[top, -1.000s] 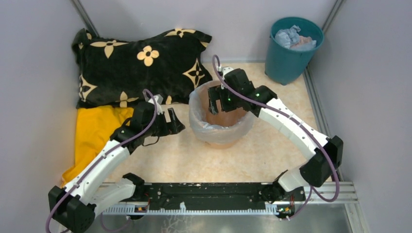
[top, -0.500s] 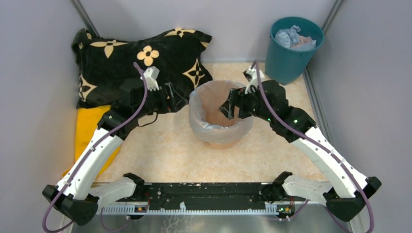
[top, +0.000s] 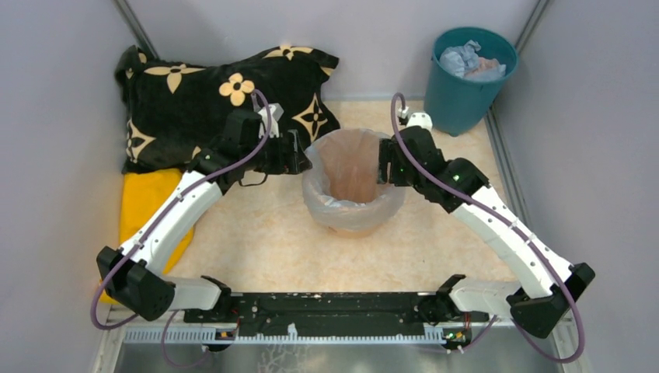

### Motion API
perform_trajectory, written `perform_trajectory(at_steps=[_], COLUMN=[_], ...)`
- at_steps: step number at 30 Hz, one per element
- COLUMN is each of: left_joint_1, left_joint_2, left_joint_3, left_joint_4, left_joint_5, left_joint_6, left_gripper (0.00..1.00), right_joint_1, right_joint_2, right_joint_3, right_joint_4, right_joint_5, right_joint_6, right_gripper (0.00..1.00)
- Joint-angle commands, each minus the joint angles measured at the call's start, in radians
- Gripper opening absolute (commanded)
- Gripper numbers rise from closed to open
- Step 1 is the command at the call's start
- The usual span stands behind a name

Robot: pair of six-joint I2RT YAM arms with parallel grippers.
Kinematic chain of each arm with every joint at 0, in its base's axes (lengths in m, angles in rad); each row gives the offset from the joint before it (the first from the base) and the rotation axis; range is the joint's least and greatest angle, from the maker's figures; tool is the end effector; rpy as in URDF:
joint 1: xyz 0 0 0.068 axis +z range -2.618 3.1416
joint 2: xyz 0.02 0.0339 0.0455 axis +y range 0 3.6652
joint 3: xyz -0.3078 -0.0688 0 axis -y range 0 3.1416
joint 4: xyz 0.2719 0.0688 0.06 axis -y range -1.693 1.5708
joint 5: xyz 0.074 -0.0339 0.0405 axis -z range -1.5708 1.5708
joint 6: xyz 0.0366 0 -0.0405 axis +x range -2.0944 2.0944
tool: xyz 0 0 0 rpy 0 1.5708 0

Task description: Put the trash bags into the trash bin

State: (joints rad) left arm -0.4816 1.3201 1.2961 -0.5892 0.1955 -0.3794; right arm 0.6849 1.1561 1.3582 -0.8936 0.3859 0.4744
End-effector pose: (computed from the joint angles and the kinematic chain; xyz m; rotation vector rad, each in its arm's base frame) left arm 0.2686 -0.1484 0.4019 0.2298 2.2462 -0.6895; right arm 0.1895 0.1370 0.4398 -0.0301 2.2104 0.2073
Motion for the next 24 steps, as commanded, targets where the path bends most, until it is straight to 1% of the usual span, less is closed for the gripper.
perform_trajectory(at_steps=[1, 5, 8, 12, 18, 24], left_joint_1=[-0.002, -0.006, -0.009, -0.009, -0.009, -0.009], left_joint_2=[-0.021, -0.025, -0.032, -0.041, -0.043, -0.044], left_joint_3=[-0.027, -0.068, -0.073, -0.037, 0.077, 0.113], left_joint_4=[-0.005, 0.014, 0.021, 0.006, -0.047, -0.074], left_joint_5=[0.039, 0.047, 0.049, 0.043, 0.046, 0.065], left_joint_6=[0.031, 0.028, 0.025, 0.030, 0.042, 0.048], left_gripper=[0.92, 0.92, 0.92, 0.92, 0.93, 0.93], right_joint_1=[-0.007, -0.005, -0.006, -0.007, -0.006, -0.007], right_joint_2=[-0.014, -0.020, -0.018, -0.013, -0.016, 0.008], right_joint_3=[-0.043, -0.122, -0.128, -0.086, 0.007, 0.051], right_joint_4=[-0.006, 0.023, 0.032, 0.011, -0.035, -0.056], right_joint_5=[0.036, 0.018, 0.011, 0.020, 0.044, 0.053], right_joint_6=[0.040, 0.057, 0.058, 0.054, 0.038, 0.033], right_gripper=[0.68, 0.68, 0.68, 0.68, 0.70, 0.72])
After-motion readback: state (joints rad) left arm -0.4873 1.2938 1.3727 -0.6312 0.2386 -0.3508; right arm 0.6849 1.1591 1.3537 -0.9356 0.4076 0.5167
